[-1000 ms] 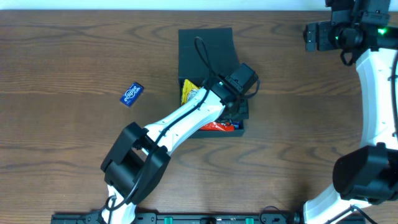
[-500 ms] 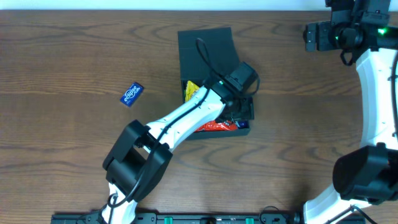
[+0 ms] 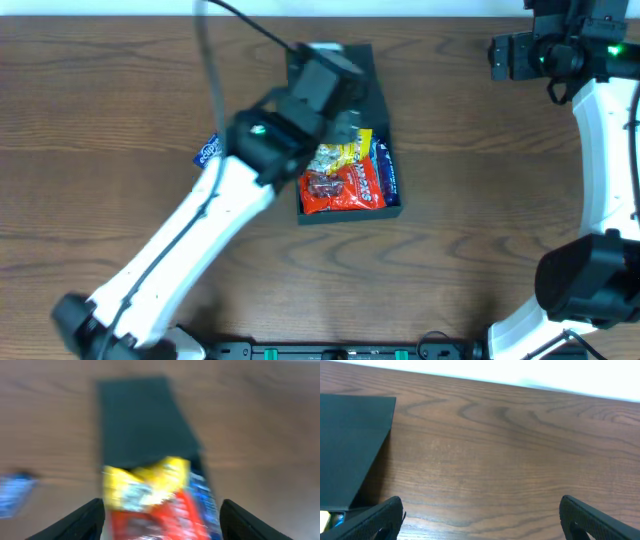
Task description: Pack container
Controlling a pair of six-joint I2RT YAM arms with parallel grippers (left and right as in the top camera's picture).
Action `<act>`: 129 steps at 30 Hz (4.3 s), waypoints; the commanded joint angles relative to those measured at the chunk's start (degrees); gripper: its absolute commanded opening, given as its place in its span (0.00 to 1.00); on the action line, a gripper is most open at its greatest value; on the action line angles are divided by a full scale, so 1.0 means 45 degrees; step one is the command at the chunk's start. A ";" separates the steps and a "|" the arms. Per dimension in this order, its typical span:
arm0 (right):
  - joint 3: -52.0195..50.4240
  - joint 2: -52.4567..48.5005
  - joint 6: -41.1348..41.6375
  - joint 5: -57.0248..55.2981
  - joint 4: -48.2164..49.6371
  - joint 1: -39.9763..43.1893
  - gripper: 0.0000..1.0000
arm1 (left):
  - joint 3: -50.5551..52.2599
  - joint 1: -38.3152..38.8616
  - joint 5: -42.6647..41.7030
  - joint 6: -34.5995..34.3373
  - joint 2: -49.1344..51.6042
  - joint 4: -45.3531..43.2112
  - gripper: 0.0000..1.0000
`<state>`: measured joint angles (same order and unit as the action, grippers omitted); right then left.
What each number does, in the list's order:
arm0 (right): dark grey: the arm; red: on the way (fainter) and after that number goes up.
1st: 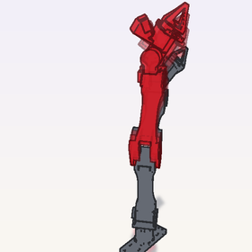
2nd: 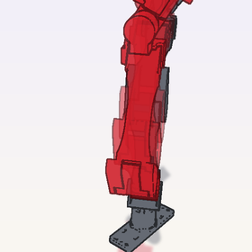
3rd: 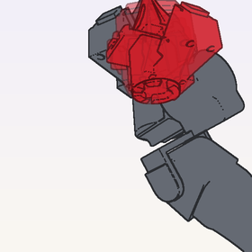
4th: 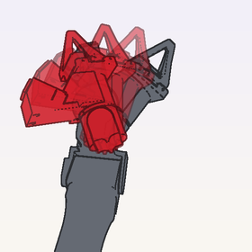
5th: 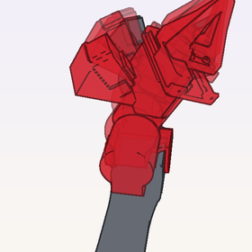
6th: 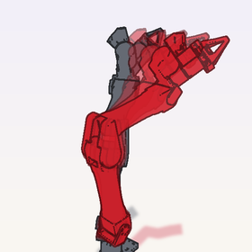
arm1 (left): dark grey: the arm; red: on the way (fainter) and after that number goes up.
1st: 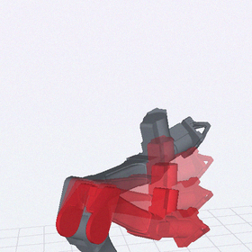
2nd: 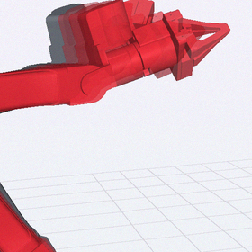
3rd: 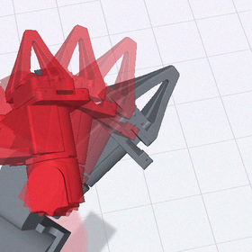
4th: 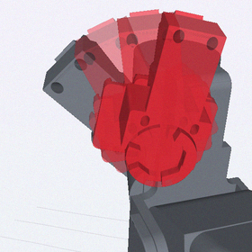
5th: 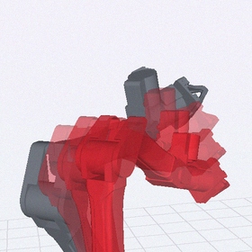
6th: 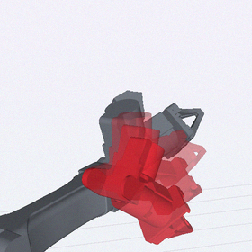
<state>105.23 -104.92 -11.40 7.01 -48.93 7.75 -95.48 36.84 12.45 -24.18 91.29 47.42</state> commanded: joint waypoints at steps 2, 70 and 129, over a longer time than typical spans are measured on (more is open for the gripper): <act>-0.0092 0.0165 0.0151 0.0019 -0.0029 0.0039 0.99 | -0.0126 -0.1282 0.3342 0.1015 -0.0228 0.0981 0.77; -0.0092 0.0165 0.0248 0.0311 -0.0364 0.0019 0.99 | 0.2948 -0.7956 -0.2293 0.8072 0.6120 -0.1035 0.34; -0.0092 0.0165 0.0243 0.0505 0.1889 0.0097 0.99 | 0.2773 -0.2487 -0.7650 1.8044 0.3235 -0.2210 0.95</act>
<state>105.08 -104.92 -10.87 8.60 -40.07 7.81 -82.43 25.71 -21.06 61.34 105.97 38.63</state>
